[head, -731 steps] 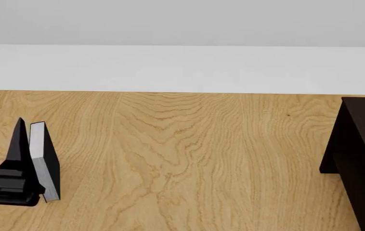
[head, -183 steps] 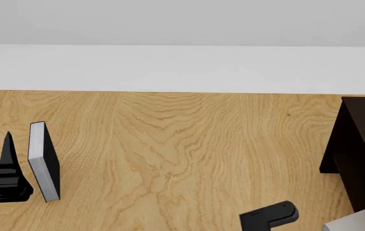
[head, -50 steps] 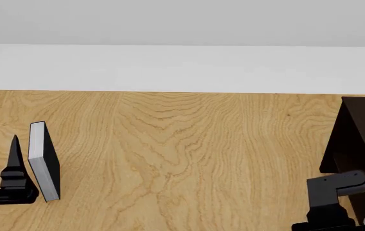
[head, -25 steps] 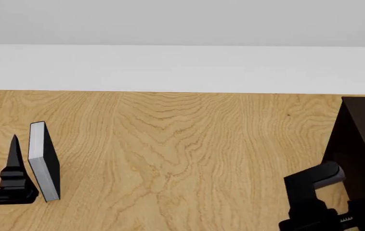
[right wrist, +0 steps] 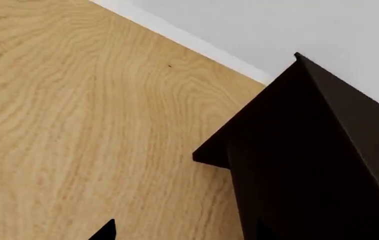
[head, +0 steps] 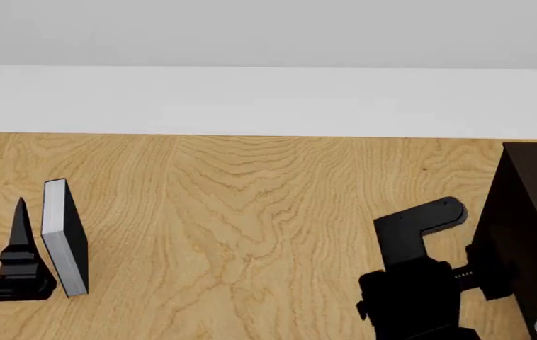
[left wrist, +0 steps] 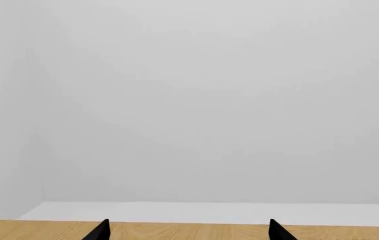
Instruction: Pick up the book on the right and place it on the cabinet shelf.
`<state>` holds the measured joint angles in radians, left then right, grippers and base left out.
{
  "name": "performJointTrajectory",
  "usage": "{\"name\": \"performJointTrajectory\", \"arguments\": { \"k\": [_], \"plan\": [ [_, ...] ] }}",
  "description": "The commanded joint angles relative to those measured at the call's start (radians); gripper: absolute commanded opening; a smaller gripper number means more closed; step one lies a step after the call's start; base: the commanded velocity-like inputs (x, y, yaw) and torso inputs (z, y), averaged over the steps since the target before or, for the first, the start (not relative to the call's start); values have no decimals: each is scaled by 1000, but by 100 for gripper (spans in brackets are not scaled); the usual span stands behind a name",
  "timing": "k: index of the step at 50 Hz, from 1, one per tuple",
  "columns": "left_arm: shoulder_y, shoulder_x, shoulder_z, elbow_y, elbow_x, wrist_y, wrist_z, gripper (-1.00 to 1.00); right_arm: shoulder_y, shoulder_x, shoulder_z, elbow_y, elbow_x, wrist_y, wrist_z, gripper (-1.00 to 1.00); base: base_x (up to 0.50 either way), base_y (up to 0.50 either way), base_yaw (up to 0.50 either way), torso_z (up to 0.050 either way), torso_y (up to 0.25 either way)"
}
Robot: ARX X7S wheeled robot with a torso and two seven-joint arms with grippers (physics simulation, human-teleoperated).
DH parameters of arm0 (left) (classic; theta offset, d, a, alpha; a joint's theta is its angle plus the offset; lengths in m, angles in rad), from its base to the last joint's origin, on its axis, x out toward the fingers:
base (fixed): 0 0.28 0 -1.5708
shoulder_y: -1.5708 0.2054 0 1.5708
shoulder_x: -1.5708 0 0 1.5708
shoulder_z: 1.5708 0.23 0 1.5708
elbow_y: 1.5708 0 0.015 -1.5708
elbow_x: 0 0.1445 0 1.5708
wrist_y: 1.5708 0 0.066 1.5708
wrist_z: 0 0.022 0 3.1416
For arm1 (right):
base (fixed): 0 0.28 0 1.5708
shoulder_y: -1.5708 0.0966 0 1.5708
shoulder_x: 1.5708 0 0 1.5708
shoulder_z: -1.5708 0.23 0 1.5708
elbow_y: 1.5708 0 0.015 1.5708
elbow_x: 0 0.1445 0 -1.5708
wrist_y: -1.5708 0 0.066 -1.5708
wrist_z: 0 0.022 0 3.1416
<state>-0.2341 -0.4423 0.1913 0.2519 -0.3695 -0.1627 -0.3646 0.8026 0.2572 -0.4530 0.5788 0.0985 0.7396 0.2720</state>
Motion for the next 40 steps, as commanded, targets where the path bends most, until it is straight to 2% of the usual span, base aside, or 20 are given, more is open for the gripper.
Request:
{"name": "performJointTrajectory", "arguments": {
  "k": [1, 17, 28, 40],
  "plan": [
    [0, 4, 14, -13, 23, 13, -5, 100, -106, 54, 33, -395, 25, 47, 25, 100, 0, 0, 0, 0, 0],
    [4, 3, 14, -10, 22, 23, -7, 100, -176, 94, 66, -704, 62, 98, 33, 100, 0, 0, 0, 0, 0],
    [38, -29, -20, 122, -20, -9, -29, 100, -214, 125, 96, -935, 67, 193, 78, 100, 0, 0, 0, 0, 0],
    [53, -41, -38, 171, -34, -2, -37, 100, -218, 135, 99, -1045, 75, 241, 86, 100, 0, 0, 0, 0, 0]
  ]
}}
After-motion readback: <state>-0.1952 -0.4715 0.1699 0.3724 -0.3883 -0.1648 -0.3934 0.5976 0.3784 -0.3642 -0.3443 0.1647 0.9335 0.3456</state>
